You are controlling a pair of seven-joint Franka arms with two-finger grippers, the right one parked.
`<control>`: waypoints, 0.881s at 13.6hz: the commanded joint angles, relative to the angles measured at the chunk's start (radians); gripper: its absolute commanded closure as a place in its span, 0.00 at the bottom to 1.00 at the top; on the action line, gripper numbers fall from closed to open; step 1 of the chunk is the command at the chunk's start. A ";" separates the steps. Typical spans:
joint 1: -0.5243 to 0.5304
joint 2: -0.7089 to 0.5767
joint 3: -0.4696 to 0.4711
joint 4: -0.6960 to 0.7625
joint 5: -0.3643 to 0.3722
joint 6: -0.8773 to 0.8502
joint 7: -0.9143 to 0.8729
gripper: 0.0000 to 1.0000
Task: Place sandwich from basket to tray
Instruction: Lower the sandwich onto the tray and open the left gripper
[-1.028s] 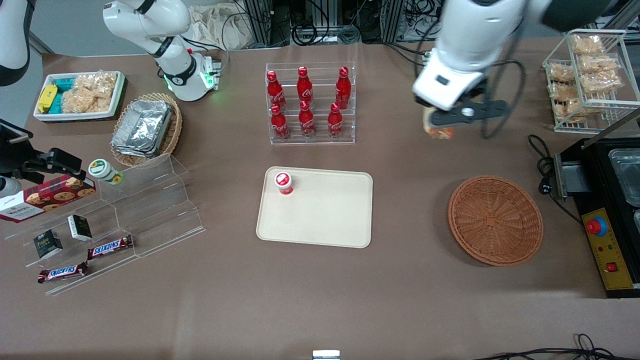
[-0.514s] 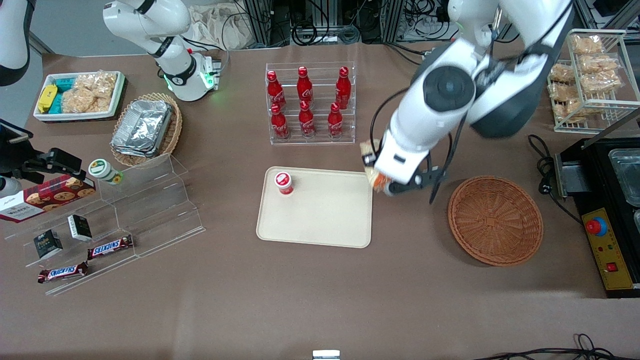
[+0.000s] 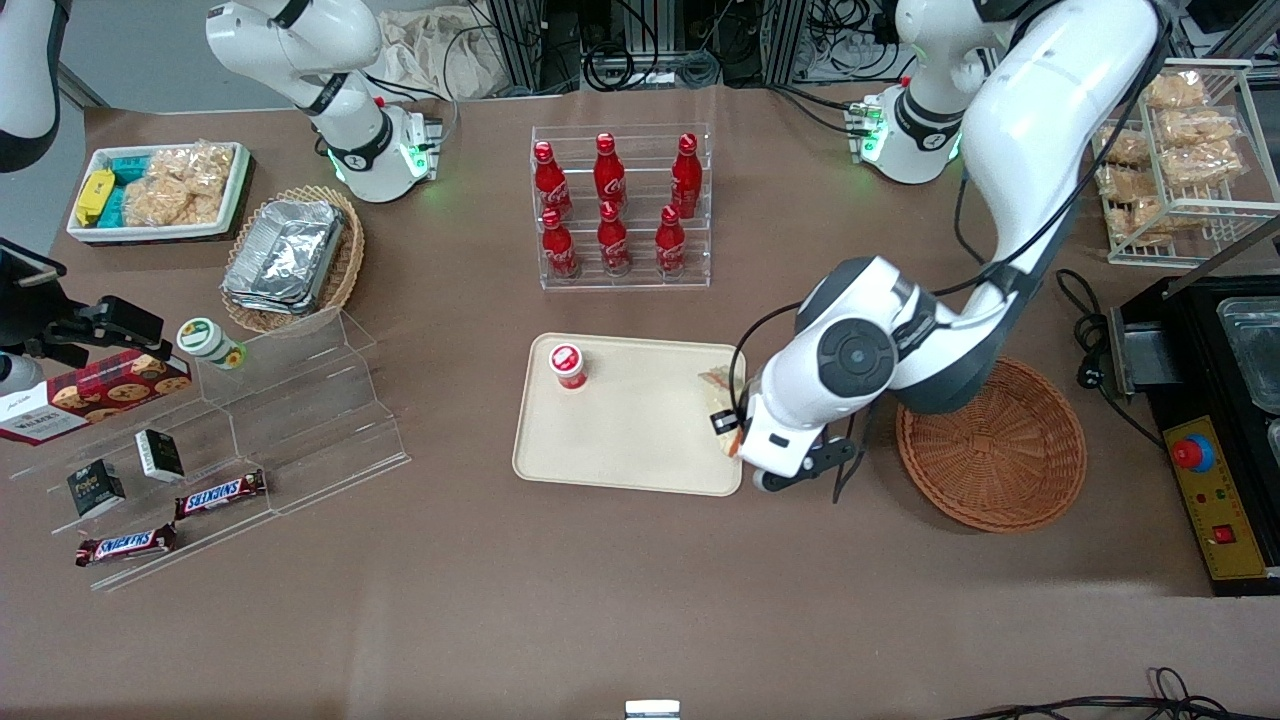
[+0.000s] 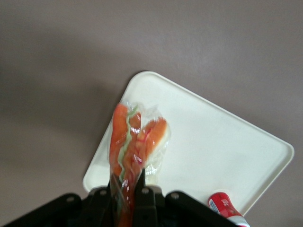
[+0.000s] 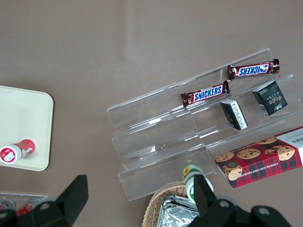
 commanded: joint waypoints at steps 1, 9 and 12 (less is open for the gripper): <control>-0.093 0.055 0.067 0.030 0.026 0.038 -0.041 1.00; -0.157 0.087 0.149 0.035 0.026 0.077 -0.057 0.05; -0.147 0.005 0.149 0.035 0.061 0.063 -0.211 0.00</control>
